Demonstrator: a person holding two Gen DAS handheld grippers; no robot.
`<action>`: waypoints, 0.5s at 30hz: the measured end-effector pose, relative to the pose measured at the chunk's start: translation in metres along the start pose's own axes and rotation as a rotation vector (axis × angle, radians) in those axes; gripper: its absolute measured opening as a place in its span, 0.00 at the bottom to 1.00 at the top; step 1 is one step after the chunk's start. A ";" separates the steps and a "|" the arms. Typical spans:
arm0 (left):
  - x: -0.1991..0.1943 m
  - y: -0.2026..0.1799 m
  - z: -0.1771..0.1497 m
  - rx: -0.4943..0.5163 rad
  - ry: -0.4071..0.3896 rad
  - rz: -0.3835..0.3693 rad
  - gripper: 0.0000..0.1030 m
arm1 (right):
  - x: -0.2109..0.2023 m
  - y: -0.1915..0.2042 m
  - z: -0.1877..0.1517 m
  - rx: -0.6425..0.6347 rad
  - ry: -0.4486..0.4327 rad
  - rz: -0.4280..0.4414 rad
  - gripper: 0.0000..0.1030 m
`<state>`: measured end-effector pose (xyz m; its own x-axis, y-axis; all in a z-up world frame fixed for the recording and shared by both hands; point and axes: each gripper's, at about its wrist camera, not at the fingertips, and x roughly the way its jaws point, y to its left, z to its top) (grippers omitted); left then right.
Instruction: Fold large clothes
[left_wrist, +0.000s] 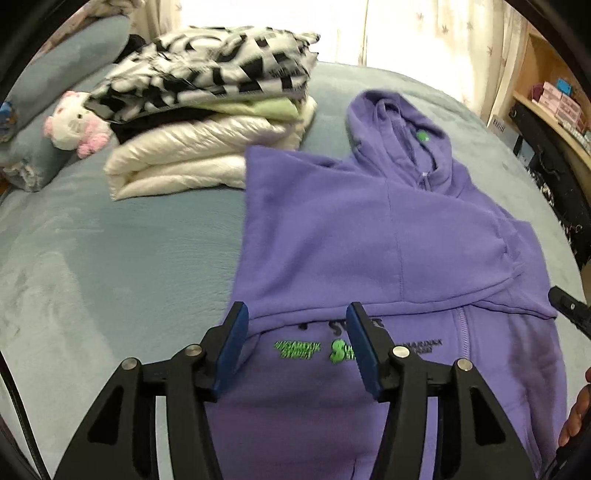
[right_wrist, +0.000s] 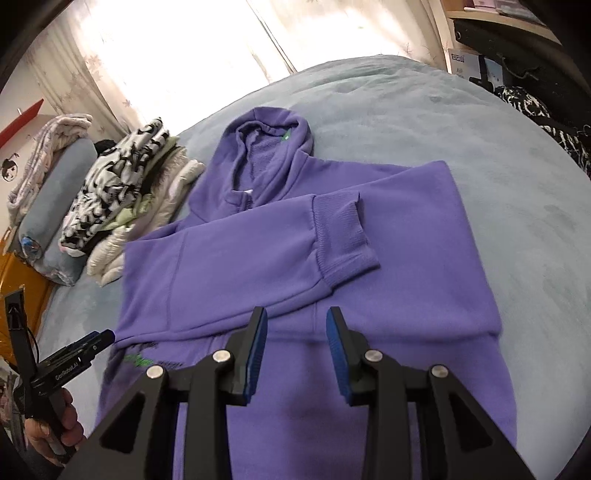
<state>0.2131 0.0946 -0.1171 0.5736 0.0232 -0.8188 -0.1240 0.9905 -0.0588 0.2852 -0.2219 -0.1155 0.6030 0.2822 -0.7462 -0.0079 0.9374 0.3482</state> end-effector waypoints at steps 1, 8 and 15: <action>-0.005 0.001 -0.001 -0.002 -0.006 0.001 0.53 | -0.007 0.001 -0.003 0.002 -0.005 0.002 0.34; -0.045 0.012 -0.016 -0.011 -0.035 0.034 0.56 | -0.046 0.010 -0.020 -0.012 -0.041 -0.009 0.41; -0.070 0.022 -0.039 -0.024 -0.033 0.069 0.59 | -0.072 0.010 -0.041 -0.005 -0.056 -0.018 0.45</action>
<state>0.1389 0.1094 -0.0830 0.5896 0.0959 -0.8020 -0.1834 0.9829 -0.0173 0.2092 -0.2243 -0.0812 0.6469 0.2537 -0.7191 -0.0003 0.9431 0.3325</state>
